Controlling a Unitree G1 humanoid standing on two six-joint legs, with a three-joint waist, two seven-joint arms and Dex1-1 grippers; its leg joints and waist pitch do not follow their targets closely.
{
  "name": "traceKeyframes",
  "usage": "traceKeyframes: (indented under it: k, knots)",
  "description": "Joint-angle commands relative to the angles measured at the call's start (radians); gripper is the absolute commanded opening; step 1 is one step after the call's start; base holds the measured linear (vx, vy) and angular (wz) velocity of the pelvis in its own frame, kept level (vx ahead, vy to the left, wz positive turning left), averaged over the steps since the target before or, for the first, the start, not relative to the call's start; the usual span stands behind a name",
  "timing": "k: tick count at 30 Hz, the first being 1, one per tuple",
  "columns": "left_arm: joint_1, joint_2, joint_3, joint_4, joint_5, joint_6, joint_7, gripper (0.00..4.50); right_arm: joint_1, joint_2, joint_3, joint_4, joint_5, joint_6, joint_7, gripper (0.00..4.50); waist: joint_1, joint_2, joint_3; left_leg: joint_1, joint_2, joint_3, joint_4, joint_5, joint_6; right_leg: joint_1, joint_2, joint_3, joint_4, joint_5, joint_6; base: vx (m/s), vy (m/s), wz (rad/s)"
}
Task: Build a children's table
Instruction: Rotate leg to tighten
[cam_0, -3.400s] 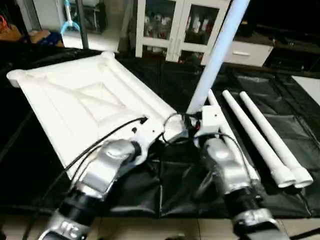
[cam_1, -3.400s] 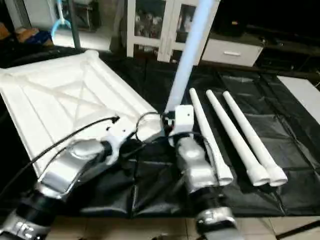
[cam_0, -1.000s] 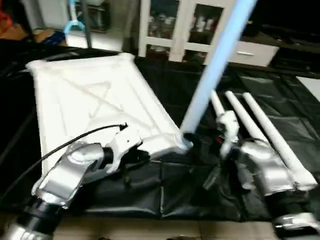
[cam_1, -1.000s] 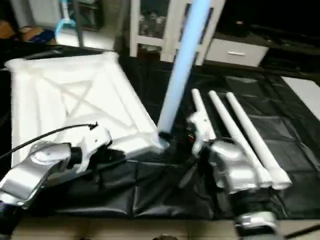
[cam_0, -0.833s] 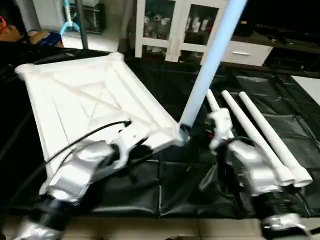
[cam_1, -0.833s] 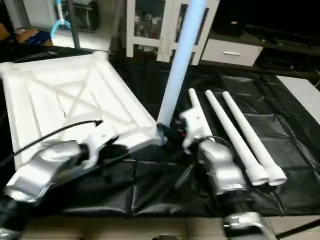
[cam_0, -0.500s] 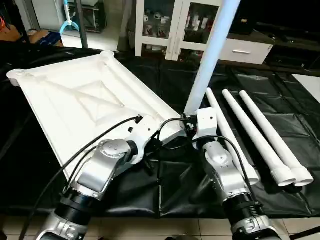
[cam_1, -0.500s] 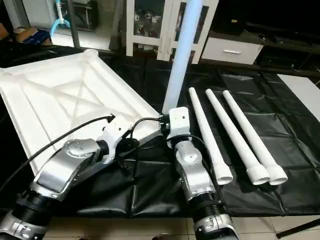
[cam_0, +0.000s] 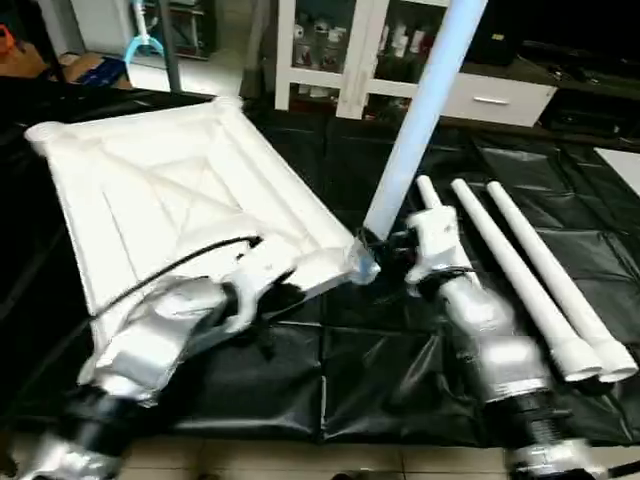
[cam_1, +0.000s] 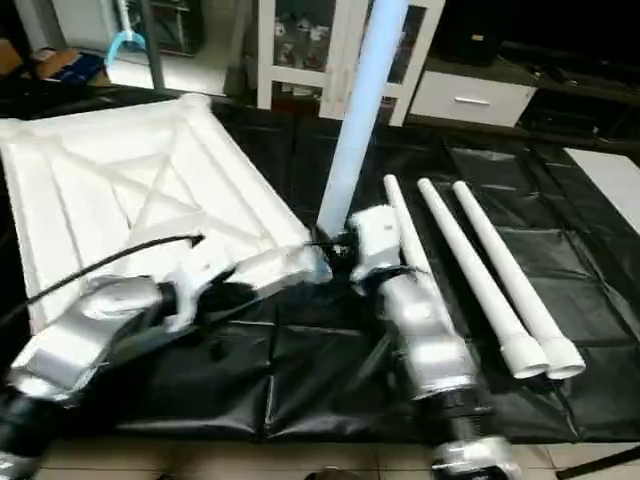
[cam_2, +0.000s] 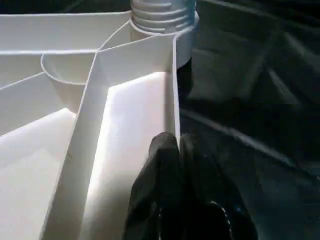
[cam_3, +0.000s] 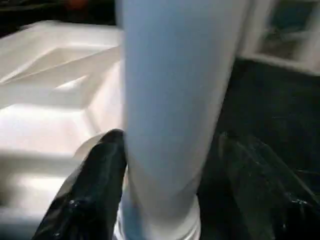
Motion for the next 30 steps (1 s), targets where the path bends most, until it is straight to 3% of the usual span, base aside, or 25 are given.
traceKeyframes:
  k: [1,3,6,8,17,19,23,30]
  knots:
    - [0.021,0.032,-0.007,-0.015,-0.039,-0.054,-0.103,0.0,0.031,-0.106,0.016,-0.023,0.025,0.012,0.203,3.39,0.004,0.027,-0.06,0.027,0.023,-0.003,-0.077,-0.328,0.001,0.042,-0.035,0.032,-0.07,-0.236,-0.162,0.0,0.0,0.0]
    - [0.036,0.053,-0.004,-0.014,-0.053,-0.065,-0.14,0.0,0.045,-0.168,0.03,-0.015,0.03,-0.024,0.303,3.39,0.012,0.024,-0.054,0.032,0.023,0.002,-0.079,-0.357,-0.001,0.034,-0.037,0.034,-0.078,-0.283,-0.166,0.0,0.0,0.0]
    - [0.051,0.071,0.004,-0.026,-0.084,-0.068,-0.176,0.0,0.049,-0.21,0.027,0.005,0.055,-0.034,0.39,3.39,0.015,0.02,-0.056,0.027,0.023,-0.003,-0.081,-0.367,-0.014,0.038,-0.041,0.033,-0.078,-0.336,-0.163,0.0,0.0,0.0]
    - [0.055,0.082,0.002,-0.03,-0.095,-0.072,-0.192,0.0,0.045,-0.221,0.025,0.013,0.063,-0.031,0.419,3.39,0.014,0.015,-0.056,0.027,0.023,-0.003,-0.08,-0.368,-0.013,0.038,-0.041,0.032,-0.079,-0.346,-0.165,0.0,0.0,0.0]
    - [0.062,0.095,-0.001,-0.038,-0.117,-0.097,-0.237,0.0,0.012,-0.208,0.038,0.038,0.096,-0.006,0.509,3.39,0.016,0.013,-0.056,0.029,0.025,-0.004,-0.079,-0.358,-0.012,0.034,-0.042,0.032,-0.078,-0.355,-0.169,0.0,0.0,0.0]
    - [0.06,0.092,-0.001,-0.035,-0.116,-0.098,-0.239,0.0,0.01,-0.207,0.043,0.042,0.1,0.005,0.533,3.04,0.018,0.014,-0.059,0.027,0.025,-0.003,-0.079,-0.338,-0.01,0.037,-0.042,0.032,-0.074,-0.33,-0.173,0.0,0.0,0.0]
    - [0.059,0.094,-0.001,-0.032,-0.118,-0.102,-0.242,0.0,0.01,-0.213,0.044,0.054,0.106,0.016,0.556,2.78,0.022,0.015,-0.06,0.026,0.025,-0.003,-0.079,-0.312,-0.005,0.04,-0.042,0.032,-0.07,-0.299,-0.183,0.0,0.0,0.0]
    - [0.059,0.097,-0.003,-0.03,-0.118,-0.102,-0.25,0.0,0.015,-0.211,0.037,0.062,0.099,0.011,0.543,2.23,0.027,0.014,-0.06,0.027,0.024,-0.002,-0.078,-0.312,-0.009,0.04,-0.042,0.032,-0.071,-0.316,-0.176,0.0,0.0,0.0]
